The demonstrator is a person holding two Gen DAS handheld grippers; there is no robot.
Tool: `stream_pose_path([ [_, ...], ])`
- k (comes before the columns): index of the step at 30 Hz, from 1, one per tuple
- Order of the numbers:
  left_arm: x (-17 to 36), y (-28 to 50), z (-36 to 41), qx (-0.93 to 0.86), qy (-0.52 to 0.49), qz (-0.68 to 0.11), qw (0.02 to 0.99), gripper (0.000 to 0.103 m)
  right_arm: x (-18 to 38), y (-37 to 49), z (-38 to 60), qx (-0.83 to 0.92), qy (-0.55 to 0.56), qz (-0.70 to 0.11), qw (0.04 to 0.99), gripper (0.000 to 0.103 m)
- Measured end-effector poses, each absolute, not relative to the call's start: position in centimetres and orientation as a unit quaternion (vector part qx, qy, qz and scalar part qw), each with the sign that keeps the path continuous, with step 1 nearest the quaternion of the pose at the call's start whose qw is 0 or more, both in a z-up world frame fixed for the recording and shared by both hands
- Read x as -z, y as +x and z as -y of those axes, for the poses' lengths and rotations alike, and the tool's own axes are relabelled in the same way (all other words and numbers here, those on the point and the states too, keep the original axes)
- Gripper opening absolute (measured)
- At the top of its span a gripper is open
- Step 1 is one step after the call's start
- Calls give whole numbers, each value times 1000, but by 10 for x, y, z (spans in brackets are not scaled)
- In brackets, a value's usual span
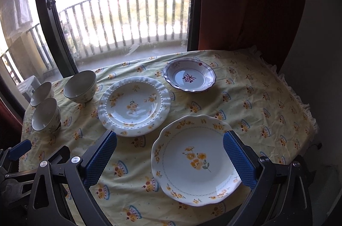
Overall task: Organize plates and bowls
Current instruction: 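Close both grippers on the rim of the flat yellow-flower plate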
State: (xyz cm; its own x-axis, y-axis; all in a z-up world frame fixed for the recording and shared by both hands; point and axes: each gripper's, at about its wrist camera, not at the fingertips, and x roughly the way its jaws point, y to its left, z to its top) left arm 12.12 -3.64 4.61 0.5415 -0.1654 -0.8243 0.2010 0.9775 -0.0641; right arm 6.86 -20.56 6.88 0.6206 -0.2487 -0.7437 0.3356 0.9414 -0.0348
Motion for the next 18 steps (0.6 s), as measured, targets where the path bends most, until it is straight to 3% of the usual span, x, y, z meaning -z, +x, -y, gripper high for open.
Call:
stream_pose_path([
  [9, -15, 138, 104, 83, 4, -508, 858, 96, -44, 95, 269, 129, 39, -435, 890, 99],
  [15, 11, 144, 151, 67, -6, -533, 844, 94, -16, 113, 318, 98, 45, -466, 878, 91],
  [18, 27, 144, 170, 55, -7, -544, 837, 89, 0, 119, 336, 84, 43, -483, 871, 90],
])
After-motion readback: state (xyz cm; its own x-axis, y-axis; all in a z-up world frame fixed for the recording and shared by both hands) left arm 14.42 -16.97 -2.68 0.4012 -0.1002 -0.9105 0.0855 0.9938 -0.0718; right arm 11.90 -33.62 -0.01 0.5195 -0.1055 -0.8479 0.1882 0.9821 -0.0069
